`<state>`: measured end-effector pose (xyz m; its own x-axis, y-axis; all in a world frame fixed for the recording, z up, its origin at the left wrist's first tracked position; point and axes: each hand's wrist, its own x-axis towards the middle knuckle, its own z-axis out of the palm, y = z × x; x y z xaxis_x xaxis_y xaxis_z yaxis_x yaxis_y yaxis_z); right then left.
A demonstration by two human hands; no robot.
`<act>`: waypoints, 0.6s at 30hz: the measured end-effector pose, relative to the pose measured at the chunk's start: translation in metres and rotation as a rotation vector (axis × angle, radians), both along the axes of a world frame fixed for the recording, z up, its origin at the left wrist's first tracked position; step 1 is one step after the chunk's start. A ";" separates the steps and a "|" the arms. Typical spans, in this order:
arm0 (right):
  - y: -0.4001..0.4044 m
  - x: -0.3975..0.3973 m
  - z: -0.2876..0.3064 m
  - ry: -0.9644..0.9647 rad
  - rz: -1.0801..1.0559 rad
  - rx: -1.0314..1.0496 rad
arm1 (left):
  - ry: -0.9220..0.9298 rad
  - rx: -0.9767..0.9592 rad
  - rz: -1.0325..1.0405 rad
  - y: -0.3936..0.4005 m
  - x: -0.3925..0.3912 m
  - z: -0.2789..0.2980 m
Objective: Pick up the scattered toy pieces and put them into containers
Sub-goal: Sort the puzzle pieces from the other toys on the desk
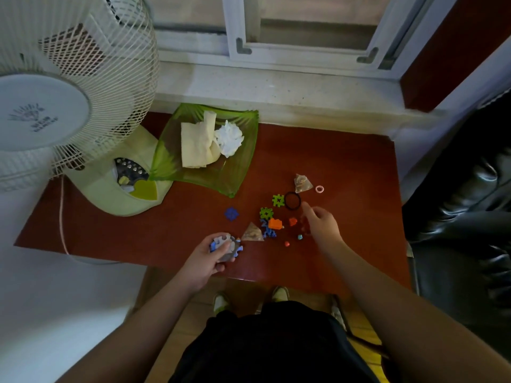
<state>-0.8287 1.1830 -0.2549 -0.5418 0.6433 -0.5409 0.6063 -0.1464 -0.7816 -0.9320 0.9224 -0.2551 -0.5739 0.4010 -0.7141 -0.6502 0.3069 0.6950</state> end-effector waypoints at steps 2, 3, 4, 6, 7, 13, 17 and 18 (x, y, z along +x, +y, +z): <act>0.001 -0.005 -0.001 -0.043 0.108 0.108 | 0.010 0.002 0.009 -0.001 0.003 0.001; 0.002 -0.006 -0.003 -0.047 0.124 0.148 | 0.017 0.000 0.016 -0.002 0.003 0.001; 0.003 -0.008 -0.005 -0.038 0.124 0.180 | 0.024 -0.004 0.026 -0.003 0.004 0.001; 0.004 -0.008 -0.008 -0.013 0.181 0.283 | 0.038 -0.012 0.049 -0.008 0.005 0.002; 0.005 -0.007 -0.011 -0.008 0.259 0.399 | 0.043 -0.017 0.054 -0.009 0.005 0.002; 0.001 -0.004 -0.021 -0.156 0.628 0.677 | 0.091 -0.041 0.055 -0.012 0.015 0.006; -0.001 -0.006 -0.022 -0.245 0.722 0.689 | 0.095 -0.037 0.059 -0.011 0.022 0.005; 0.000 -0.007 -0.023 -0.222 0.687 0.679 | 0.092 -0.036 0.064 -0.010 0.023 0.005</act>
